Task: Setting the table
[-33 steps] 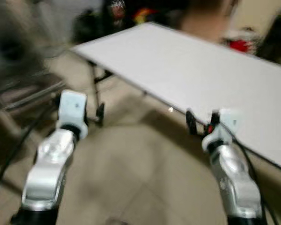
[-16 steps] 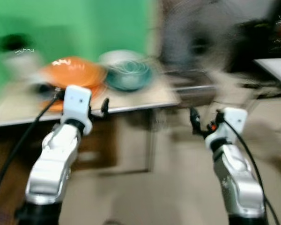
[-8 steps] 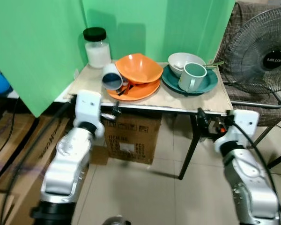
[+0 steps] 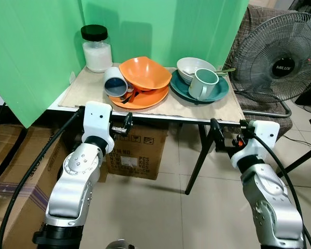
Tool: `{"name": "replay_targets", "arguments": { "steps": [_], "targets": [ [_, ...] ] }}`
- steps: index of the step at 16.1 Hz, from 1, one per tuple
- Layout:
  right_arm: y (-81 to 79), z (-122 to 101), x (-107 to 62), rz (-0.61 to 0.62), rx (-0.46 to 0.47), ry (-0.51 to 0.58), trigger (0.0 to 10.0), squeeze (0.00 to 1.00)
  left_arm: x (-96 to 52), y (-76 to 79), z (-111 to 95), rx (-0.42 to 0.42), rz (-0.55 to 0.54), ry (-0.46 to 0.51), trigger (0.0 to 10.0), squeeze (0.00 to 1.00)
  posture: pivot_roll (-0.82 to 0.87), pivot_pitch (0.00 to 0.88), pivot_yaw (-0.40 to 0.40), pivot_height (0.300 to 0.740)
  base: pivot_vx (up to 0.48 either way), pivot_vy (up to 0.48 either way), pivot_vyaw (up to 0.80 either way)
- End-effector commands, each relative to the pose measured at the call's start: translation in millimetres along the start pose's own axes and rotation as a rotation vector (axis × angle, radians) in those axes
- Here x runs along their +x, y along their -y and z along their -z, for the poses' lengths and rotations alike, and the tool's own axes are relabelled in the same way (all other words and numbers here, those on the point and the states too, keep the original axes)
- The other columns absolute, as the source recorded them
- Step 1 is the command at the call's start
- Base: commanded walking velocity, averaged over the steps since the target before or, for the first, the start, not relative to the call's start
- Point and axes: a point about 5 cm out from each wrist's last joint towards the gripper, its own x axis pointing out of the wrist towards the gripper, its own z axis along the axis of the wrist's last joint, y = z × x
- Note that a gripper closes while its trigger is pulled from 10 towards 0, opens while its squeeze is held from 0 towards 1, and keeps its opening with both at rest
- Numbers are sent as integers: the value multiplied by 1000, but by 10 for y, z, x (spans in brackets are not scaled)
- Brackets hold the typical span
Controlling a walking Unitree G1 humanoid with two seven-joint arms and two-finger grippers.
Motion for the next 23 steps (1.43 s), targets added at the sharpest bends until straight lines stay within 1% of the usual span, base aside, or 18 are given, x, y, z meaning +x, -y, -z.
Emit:
{"name": "replay_targets", "arguments": {
  "steps": [1, 3, 5, 6, 7, 9, 10, 11, 15, 16, 17, 19, 20, 22, 23],
  "targets": [
    [44, -13, 10, 35, 2, 13, 10000, 1000, -21, 4, -32, 16, 18, 15, 10000, 1000, 94, 0, -51, 740, 0, 0, 0],
    [35, 0, -3, 48, -3, 5, 10000, 1000, -21, -24, -39, 23, 15, 18, 10000, 1000, 92, 0, -42, 740, 0, 0, 0],
    [38, 20, -14, 53, 20, 3, 10000, 1000, -2, -33, -47, 36, 26, 16, 10000, 1000, 85, 0, -21, 740, 0, 0, 0],
    [51, 46, -12, 65, 22, -16, 10000, 1000, 8, -37, -53, 40, 33, 16, 10000, 1000, 85, 0, -17, 740, 0, 0, 0],
    [71, 57, -10, 82, 23, -22, 10000, 1000, 18, -36, -57, 44, 37, 15, 10000, 1000, 84, 0, -13, 740, 0, 0, 800],
    [75, 49, -3, 87, -2, -13, 10000, 1000, 20, -25, -54, 45, 48, 14, 10000, 1000, 86, 0, -12, 740, 0, 0, 800],
    [68, 44, 9, 85, -10, -11, 10000, 1000, 17, -24, -54, 44, 49, 15, 10000, 1000, 87, 0, -14, 740, 240, 0, 800],
    [49, 30, 26, 73, -3, 0, 10000, 1000, 13, -26, -51, 41, 50, 14, 10000, 1000, 88, 0, -17, 740, 289, 0, 0],
    [11, 71, 45, 68, -17, -36, 10000, 1000, -2, -52, -37, 34, 35, 10, 10000, 1000, 92, 0, -25, 740, 322, 0, 0],
    [9, 69, 48, 63, -26, -33, 10000, 906, -3, -59, -37, 33, 32, 10, 10000, 1000, 92, 0, -25, 740, 337, 0, 0],
    [10, 74, 54, 66, -28, -36, 10000, 0, -2, -62, -41, 34, 33, 12, 10000, 1000, 95, 0, -27, 740, 349, 0, 0],
    [10, 87, 60, 61, -21, -44, 10000, 0, -4, -67, -46, 36, 31, 13, 10000, 1000, 100, 0, -31, 740, 351, 0, 0],
    [5, 100, 59, 57, -9, -56, 10000, 0, -10, -69, -45, 37, 29, 12, 10000, 1000, 102, 0, -33, 740, 349, 0, -788],
    [-13, 83, 53, 42, -35, -44, 10000, 0, -33, -70, -39, 40, 26, 11, 10000, 1000, 106, 0, -39, 740, 339, 0, -753],
    [-20, 80, 62, 38, -37, -42, 10000, 0, -40, -72, -38, 41, 23, 10, 10000, 1000, 106, 0, -39, 740, 334, 0, 0]
  ]
}}
